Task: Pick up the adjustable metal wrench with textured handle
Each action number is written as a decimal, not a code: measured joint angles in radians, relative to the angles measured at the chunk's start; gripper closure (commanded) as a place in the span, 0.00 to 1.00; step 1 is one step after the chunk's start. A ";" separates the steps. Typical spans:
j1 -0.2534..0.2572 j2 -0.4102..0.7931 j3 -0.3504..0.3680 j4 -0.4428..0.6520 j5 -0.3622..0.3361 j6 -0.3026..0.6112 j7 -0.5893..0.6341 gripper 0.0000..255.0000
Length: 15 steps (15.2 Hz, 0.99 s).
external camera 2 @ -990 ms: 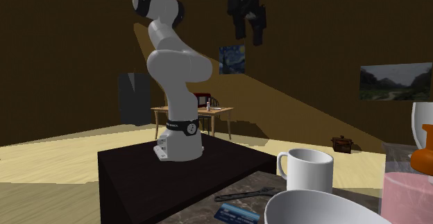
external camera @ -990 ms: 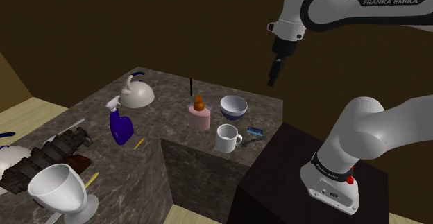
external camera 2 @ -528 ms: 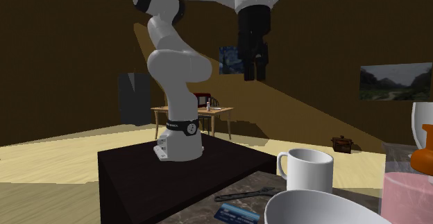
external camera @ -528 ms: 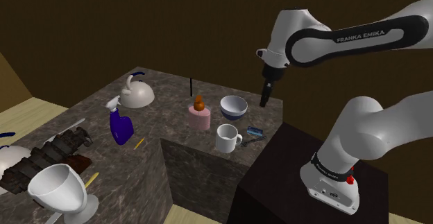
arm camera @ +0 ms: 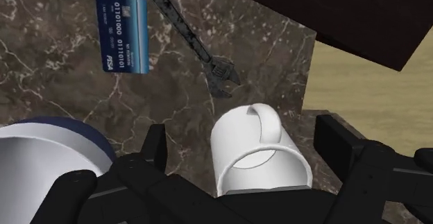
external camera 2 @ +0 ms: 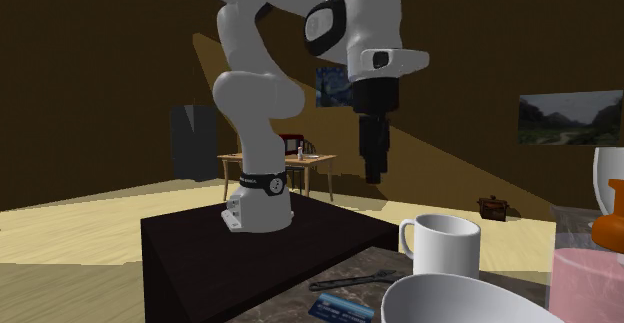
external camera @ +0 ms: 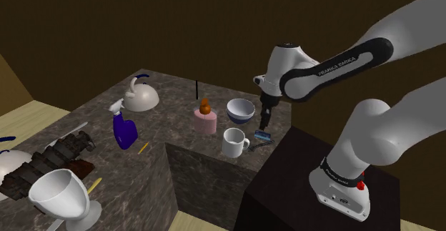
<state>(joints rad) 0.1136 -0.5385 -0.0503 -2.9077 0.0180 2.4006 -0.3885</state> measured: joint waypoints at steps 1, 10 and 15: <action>0.005 0.039 -0.004 -0.006 0.000 0.048 -0.015 0.00; 0.111 0.486 -0.025 -0.017 0.101 0.517 -0.173 0.00; 0.115 0.614 0.006 0.007 0.237 0.622 -0.285 0.00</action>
<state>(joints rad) 0.2289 0.0754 -0.0442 -2.9011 0.2548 3.0225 -0.6738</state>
